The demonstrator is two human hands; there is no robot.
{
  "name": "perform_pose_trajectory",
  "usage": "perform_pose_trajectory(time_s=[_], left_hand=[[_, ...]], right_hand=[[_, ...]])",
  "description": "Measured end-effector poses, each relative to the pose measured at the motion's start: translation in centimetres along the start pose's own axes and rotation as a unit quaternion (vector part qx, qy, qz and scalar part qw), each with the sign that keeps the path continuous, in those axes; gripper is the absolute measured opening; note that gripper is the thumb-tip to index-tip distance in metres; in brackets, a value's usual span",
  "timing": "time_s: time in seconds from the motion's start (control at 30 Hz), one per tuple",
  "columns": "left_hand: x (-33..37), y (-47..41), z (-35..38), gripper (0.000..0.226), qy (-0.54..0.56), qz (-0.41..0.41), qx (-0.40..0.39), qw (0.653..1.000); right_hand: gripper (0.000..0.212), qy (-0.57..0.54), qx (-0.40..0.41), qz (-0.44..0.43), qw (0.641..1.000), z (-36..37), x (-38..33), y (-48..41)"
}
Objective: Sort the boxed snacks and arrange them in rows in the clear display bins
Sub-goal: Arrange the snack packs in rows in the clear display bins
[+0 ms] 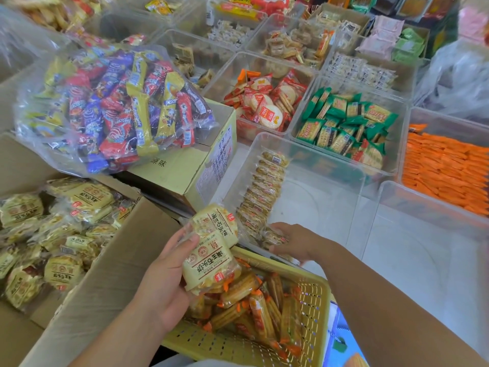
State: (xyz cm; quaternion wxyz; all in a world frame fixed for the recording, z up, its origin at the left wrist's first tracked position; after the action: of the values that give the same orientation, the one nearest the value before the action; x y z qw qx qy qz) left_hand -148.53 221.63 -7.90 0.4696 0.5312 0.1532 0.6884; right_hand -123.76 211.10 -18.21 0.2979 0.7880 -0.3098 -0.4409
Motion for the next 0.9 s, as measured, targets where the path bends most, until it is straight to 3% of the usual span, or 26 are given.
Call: perform_pose_trajectory(time_s=[0.23, 0.43, 0.53, 0.67, 0.73, 0.8, 0.9], left_hand=[[0.1, -0.1, 0.2, 0.037, 0.000, 0.003, -0.002, 1.000], [0.1, 0.1, 0.8, 0.043, 0.007, 0.004, -0.010, 1.000], [0.4, 0.3, 1.2, 0.048, 0.005, 0.008, -0.016, 1.000], [0.7, 0.7, 1.7, 0.036, -0.002, 0.006, -0.034, 0.999], [0.8, 0.9, 1.7, 0.032, -0.010, 0.000, -0.036, 0.999], [0.7, 0.9, 1.5, 0.034, -0.009, -0.011, -0.040, 0.999], [0.5, 1.1, 1.7, 0.041, -0.022, -0.028, -0.057, 0.998]], right_hand=[[0.069, 0.066, 0.038, -0.001, 0.997, 0.5, -0.2, -0.6], [0.105, -0.054, 0.019, -0.003, 0.998, 0.4, 0.0, 0.4], [0.108, -0.007, 0.019, 0.001, 1.000, -0.1, -0.1, 1.1], [0.101, 0.083, 0.078, 0.008, 0.993, -2.3, -1.3, 3.1], [0.105, 0.136, 0.158, -0.052, 0.977, -3.7, -3.7, 5.3], [0.109, 0.133, 0.228, -0.177, 0.948, -4.1, -7.4, 8.4], [0.098, 0.161, 0.287, -0.353, 0.876, -3.2, -11.7, 13.0]])
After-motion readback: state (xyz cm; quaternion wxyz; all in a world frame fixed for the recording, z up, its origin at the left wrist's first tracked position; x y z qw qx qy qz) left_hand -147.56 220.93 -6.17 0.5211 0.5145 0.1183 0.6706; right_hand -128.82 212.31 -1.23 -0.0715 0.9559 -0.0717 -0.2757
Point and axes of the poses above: each hand's wrist, its own y-axis away from the middle knuckle, its own z-axis out of the palm, x = y × z, the point moved 9 cm from there along -y, towards the middle knuckle, and after that the axes turned 3 degrees about -y, right-handed, at the moved point
